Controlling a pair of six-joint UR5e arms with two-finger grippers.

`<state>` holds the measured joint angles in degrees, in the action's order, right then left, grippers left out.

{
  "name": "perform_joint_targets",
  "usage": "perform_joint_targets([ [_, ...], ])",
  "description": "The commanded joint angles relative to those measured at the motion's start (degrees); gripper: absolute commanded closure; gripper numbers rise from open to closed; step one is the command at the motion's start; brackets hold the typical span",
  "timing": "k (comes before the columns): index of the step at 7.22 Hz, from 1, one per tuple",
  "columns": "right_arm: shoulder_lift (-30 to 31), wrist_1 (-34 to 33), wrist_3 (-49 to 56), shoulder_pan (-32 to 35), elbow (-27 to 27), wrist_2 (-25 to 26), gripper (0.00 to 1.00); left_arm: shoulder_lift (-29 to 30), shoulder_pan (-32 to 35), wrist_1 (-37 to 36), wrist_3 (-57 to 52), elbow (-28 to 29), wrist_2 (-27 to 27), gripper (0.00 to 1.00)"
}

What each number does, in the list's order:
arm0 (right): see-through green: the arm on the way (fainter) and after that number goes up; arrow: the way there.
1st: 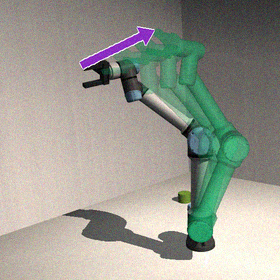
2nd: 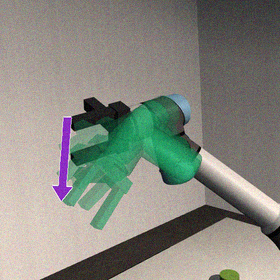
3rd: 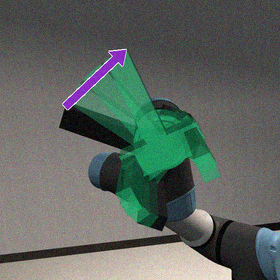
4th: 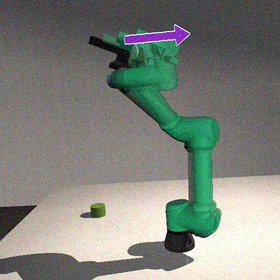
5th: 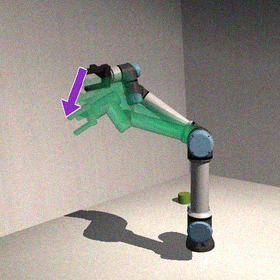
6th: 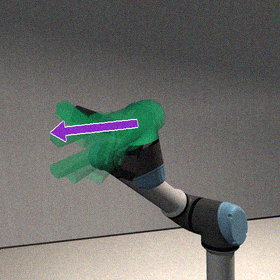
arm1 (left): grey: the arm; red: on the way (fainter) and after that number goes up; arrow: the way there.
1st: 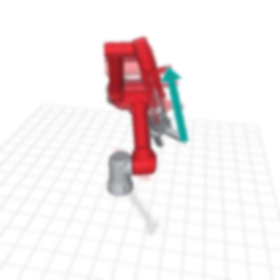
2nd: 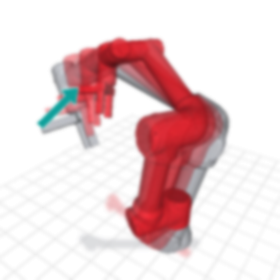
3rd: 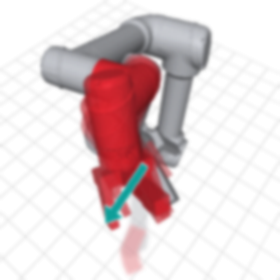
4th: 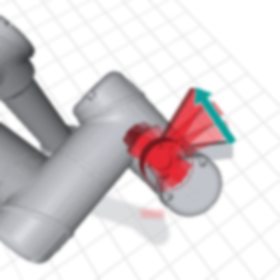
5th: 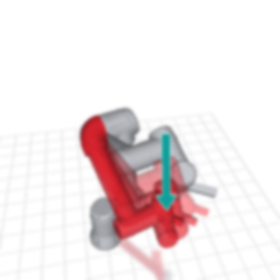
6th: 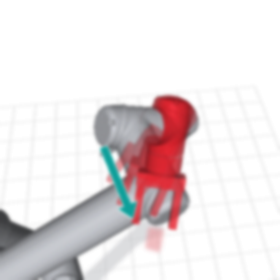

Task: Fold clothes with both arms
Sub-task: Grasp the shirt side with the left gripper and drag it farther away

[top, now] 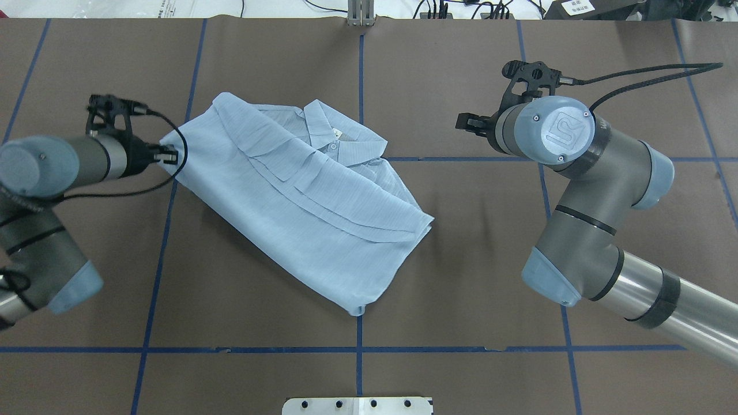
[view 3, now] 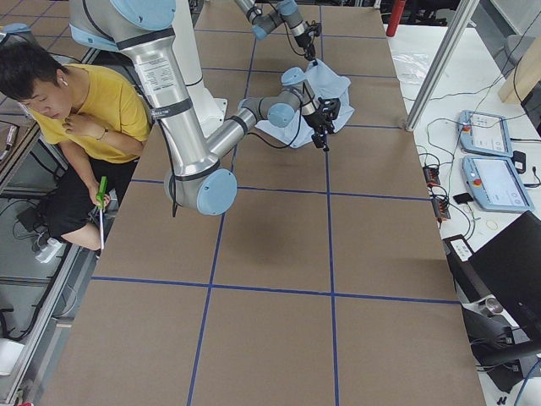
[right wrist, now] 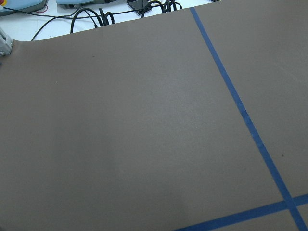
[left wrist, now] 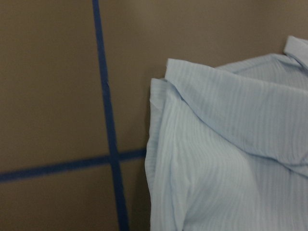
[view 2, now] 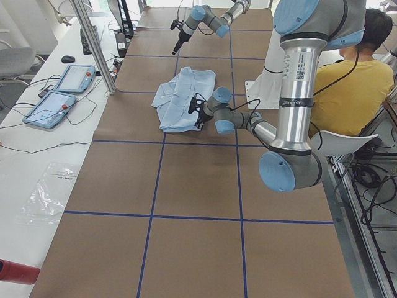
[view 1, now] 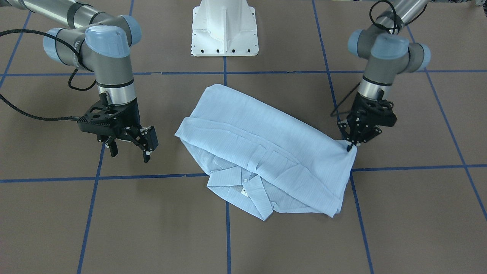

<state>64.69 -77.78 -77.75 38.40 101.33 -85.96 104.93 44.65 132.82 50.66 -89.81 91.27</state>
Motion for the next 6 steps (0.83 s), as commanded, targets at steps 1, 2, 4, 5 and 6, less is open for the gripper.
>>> perform_joint_targets([
  [1, -0.1, 0.0, -0.2, -0.4, 0.8, 0.0, 0.0, 18.1, 8.5, 0.2, -5.8, 22.3, -0.1, 1.0],
  [2, -0.2, 0.0, -0.2, -0.6, 1.1, 0.0, 0.0, 25.8, 8.6, 0.3, -5.7, 31.4, -3.9, 1.0],
  [4, -0.2, -0.1, -0.2, -1.0, 2.0, 0.0, 0.0, 35.2, 9.3, 0.9, -5.7, 43.6, -6.8, 1.0],
  [5, -2.1, -0.7, -0.2, -1.6, 1.5, 0.0, 0.0, 34.7, 10.9, 1.6, -8.5, 43.4, -6.5, 0.03],
  [6, -5.5, -0.9, -2.6, -2.2, -1.0, 0.0, 0.0, 33.6, 12.4, 4.7, -10.6, 41.8, -4.5, 0.0],
])
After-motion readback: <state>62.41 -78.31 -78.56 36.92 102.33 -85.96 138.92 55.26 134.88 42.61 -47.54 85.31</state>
